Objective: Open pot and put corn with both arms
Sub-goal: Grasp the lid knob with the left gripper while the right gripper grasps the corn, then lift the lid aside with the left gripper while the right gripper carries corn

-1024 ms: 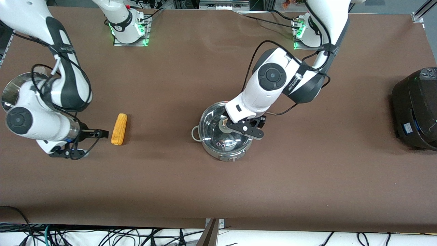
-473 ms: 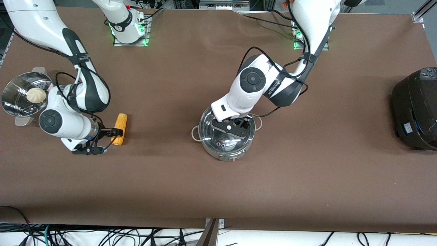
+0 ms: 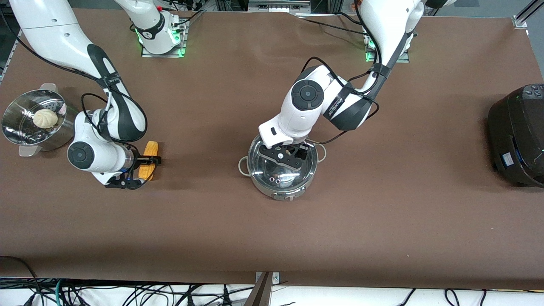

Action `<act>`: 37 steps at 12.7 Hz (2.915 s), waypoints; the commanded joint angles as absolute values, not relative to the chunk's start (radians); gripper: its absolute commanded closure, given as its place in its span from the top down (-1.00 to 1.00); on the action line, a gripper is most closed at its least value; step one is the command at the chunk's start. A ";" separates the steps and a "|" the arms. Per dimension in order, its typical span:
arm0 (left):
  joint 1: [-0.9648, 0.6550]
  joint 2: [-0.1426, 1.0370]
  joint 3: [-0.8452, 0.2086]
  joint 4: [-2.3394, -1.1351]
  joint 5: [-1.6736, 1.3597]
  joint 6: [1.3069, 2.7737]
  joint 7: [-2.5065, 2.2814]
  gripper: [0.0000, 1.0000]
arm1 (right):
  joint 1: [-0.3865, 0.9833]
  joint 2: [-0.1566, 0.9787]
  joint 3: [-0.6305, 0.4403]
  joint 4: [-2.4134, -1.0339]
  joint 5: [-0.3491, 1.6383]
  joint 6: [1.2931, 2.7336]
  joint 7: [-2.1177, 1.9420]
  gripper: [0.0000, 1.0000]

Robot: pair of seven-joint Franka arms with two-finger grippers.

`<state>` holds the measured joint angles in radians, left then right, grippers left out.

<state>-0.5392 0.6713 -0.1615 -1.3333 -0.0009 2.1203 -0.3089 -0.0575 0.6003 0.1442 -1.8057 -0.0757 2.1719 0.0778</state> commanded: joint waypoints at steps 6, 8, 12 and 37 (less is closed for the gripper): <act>-0.546 0.684 -0.153 -1.305 0.021 2.114 -0.307 0.00 | -0.064 0.607 0.152 -1.809 -0.078 2.157 0.077 -0.81; -0.548 0.684 -0.155 -1.307 0.020 2.114 -0.307 -0.37 | -0.063 0.600 0.152 -1.802 -0.080 2.157 0.077 -0.80; -0.549 0.681 -0.155 -1.301 0.012 2.112 -0.321 -0.49 | -0.063 0.554 0.152 -1.723 -0.080 2.064 0.074 -0.79; 0.010 0.339 -0.156 -1.394 0.006 1.520 0.180 -0.72 | 0.300 0.603 0.402 -1.217 -0.078 1.899 0.479 -0.71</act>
<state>-0.0429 0.3512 -0.1449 -1.3342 -0.0018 1.4979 0.0828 0.2456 0.5558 0.4084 -1.2817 -0.0647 1.8733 0.4686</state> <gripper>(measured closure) 0.489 0.731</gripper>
